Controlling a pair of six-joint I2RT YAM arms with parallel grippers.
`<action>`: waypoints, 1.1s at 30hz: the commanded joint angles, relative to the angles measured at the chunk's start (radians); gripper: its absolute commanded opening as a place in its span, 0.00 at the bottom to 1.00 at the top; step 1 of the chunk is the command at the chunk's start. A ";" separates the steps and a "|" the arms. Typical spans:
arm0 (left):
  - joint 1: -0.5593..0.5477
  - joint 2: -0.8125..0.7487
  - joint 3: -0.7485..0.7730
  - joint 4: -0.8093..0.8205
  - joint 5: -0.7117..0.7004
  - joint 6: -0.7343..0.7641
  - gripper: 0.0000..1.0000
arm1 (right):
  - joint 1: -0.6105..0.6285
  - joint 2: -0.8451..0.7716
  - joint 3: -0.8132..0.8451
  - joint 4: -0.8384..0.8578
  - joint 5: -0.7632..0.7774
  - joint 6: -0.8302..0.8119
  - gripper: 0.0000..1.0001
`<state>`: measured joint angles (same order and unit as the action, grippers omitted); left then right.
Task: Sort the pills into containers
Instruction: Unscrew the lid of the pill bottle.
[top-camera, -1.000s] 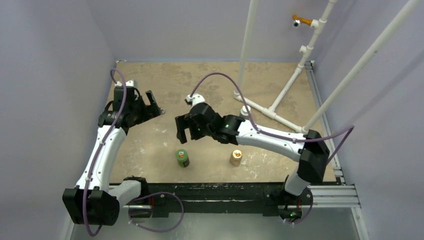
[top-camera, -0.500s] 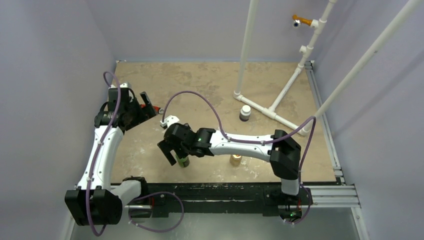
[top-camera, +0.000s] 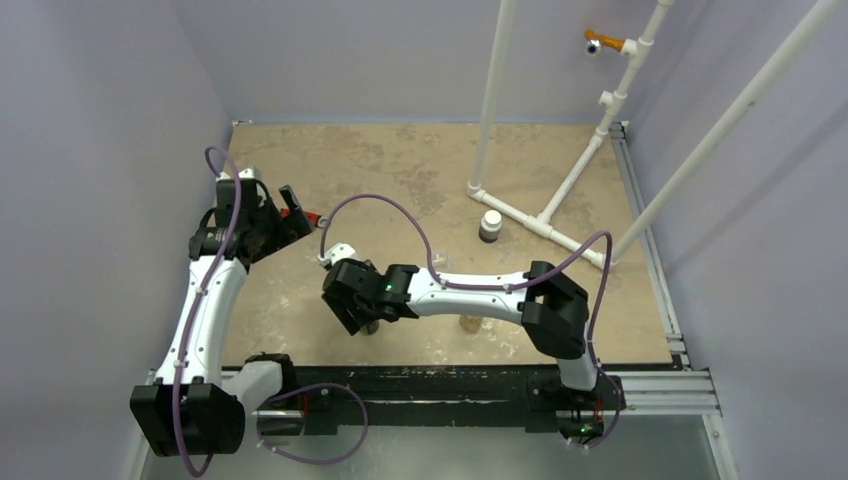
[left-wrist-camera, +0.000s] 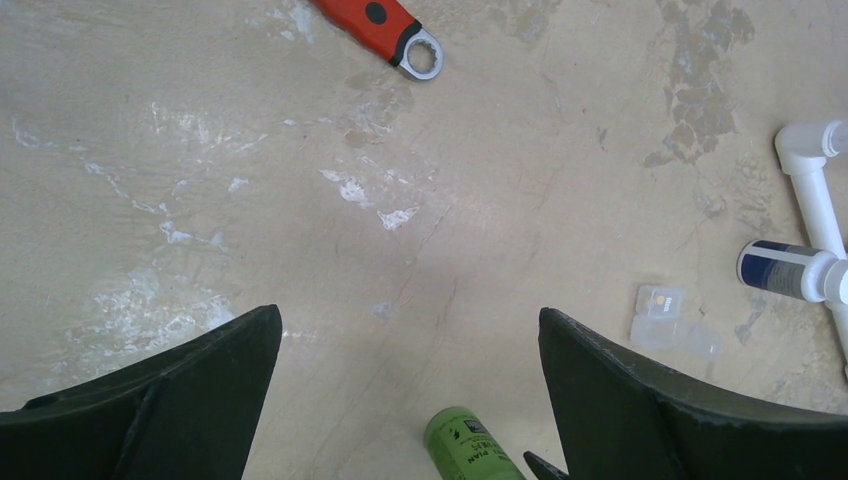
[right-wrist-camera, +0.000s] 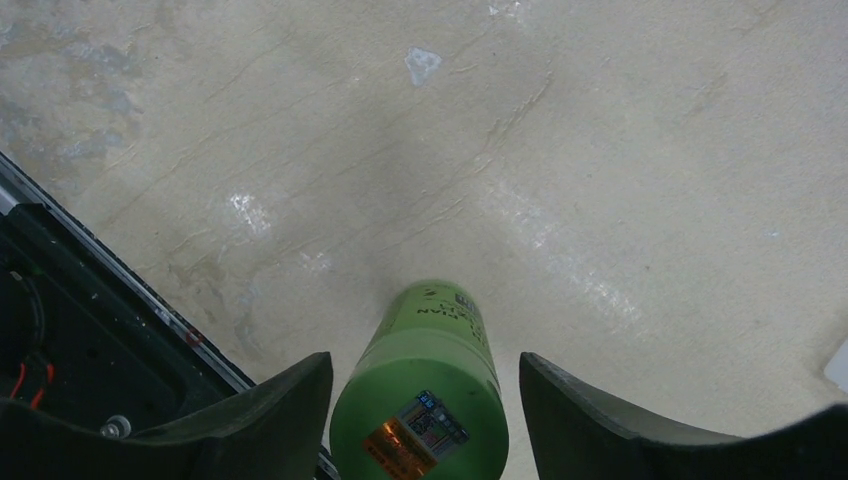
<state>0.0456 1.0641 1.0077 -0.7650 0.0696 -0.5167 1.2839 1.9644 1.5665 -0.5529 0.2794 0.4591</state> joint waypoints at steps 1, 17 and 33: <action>0.008 0.000 -0.013 0.034 0.000 -0.024 1.00 | 0.003 0.013 0.019 -0.007 0.032 0.009 0.65; 0.008 -0.009 -0.074 0.124 0.097 0.009 1.00 | 0.000 0.001 -0.022 0.005 0.009 -0.009 0.38; -0.228 -0.142 -0.195 0.527 0.424 0.127 0.97 | -0.402 -0.418 -0.172 -0.023 -0.407 -0.040 0.02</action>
<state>-0.1024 0.9817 0.8616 -0.4305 0.3912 -0.4408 0.9585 1.6764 1.4303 -0.5892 0.0471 0.4408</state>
